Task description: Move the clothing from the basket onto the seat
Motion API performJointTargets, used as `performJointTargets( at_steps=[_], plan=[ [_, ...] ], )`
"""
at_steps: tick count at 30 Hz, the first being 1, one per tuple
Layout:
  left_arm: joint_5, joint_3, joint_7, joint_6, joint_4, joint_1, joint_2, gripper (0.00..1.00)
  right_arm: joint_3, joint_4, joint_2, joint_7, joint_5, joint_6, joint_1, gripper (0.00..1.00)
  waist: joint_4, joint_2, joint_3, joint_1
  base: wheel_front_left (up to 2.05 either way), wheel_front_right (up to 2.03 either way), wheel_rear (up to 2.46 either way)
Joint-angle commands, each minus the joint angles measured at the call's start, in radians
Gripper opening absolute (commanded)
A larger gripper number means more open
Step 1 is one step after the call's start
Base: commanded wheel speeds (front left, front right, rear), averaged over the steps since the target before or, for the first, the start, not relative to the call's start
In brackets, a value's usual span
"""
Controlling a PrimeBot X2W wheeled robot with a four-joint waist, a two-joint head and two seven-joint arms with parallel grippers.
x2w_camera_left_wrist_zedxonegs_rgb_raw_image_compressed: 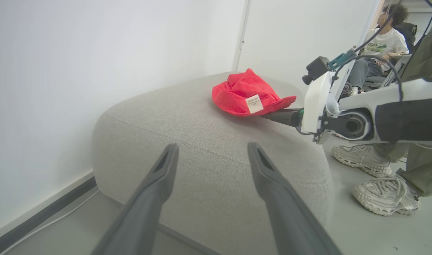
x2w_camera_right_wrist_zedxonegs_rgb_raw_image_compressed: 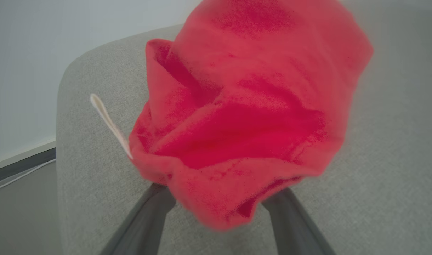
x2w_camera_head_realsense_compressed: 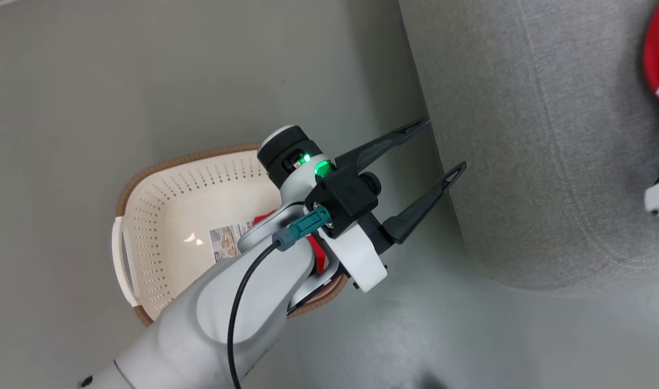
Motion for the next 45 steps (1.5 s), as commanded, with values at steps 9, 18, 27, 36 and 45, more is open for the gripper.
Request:
performJointTargets(
  at_steps=[9, 18, 27, 36, 45],
  plan=[
    [-0.018, 0.060, -0.005, -0.007, -0.044, 0.088, -0.013, 1.00, 0.162, -0.104, 0.002, -0.006, 0.000, 0.002, 0.149, 1.00, 0.026, -0.0001, -0.143, 0.0000, 0.00, 0.00, 0.00],
    [0.002, 0.183, -0.005, -0.007, -0.050, 0.207, -0.025, 1.00, 0.271, -0.235, 0.021, -0.006, -0.028, 0.002, 0.191, 1.00, 0.092, -0.0001, -0.253, 0.0000, 0.00, 0.00, 0.00],
    [0.037, 0.344, -0.005, -0.007, -0.044, 0.336, -0.036, 1.00, 0.334, -0.341, 0.030, -0.006, -0.039, 0.002, 0.231, 1.00, 0.183, -0.0001, -0.343, 0.0000, 0.00, 0.00, 0.00],
    [0.098, 0.569, -0.005, 0.015, -0.034, 0.469, -0.040, 1.00, 0.356, -0.436, 0.050, -0.006, -0.047, 0.002, 0.295, 1.00, 0.246, -0.0001, -0.414, 0.0000, 0.00, 0.00, 0.00],
    [0.165, 0.785, -0.005, 0.066, -0.028, 0.578, -0.041, 1.00, 0.353, -0.529, 0.079, -0.006, -0.068, 0.002, 0.367, 1.00, 0.260, -0.0001, -0.469, 0.0000, 0.00, 0.00, 0.00]
  ],
)
